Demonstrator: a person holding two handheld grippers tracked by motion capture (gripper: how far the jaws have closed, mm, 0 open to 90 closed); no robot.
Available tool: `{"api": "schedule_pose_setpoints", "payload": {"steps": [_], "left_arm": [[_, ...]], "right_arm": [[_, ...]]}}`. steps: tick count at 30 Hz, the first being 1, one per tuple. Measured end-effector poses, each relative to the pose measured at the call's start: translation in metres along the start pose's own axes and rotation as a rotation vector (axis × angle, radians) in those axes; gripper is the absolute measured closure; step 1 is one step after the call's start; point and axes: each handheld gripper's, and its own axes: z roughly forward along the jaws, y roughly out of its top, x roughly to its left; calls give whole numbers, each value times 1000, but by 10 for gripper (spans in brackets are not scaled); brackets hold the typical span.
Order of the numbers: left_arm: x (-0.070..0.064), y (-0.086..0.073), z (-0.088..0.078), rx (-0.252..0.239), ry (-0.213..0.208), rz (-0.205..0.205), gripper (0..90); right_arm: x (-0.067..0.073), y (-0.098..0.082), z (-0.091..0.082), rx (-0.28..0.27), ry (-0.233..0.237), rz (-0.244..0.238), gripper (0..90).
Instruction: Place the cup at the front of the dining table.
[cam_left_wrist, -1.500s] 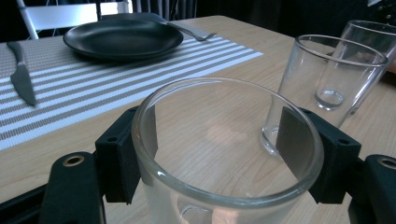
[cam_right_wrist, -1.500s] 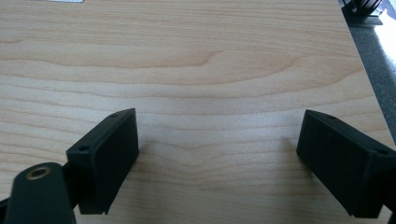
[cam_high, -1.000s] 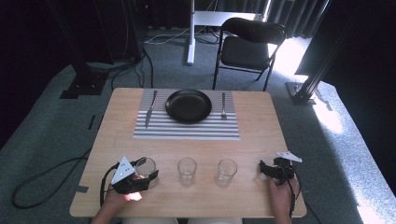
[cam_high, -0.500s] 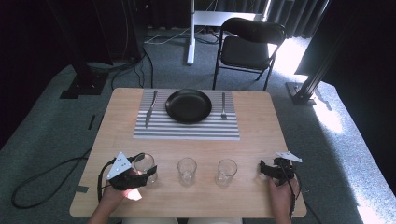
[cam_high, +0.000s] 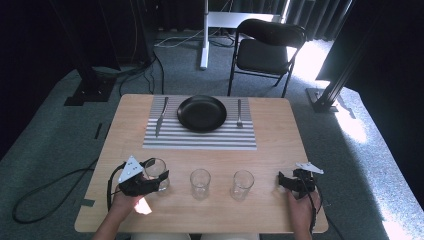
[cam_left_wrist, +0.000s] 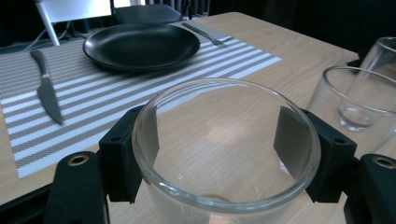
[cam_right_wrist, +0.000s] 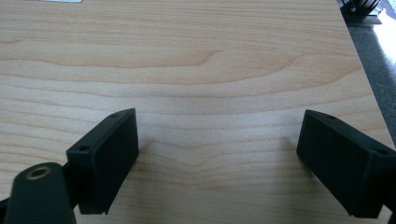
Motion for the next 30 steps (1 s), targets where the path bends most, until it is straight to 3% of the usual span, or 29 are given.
{"api": "schedule_pose_setpoints", "payload": {"steps": [6,12,30], "left_arm": [[3,5,4,-18,24,11,289],[9,13,9,-4,55,8,289],[28,31,34,25,96,-7,289]], "right_arm": [[0,0,0,0,0,-1,122],[0,0,0,0,0,-1,122],[0,0,0,1,-1,-1,122]]}}
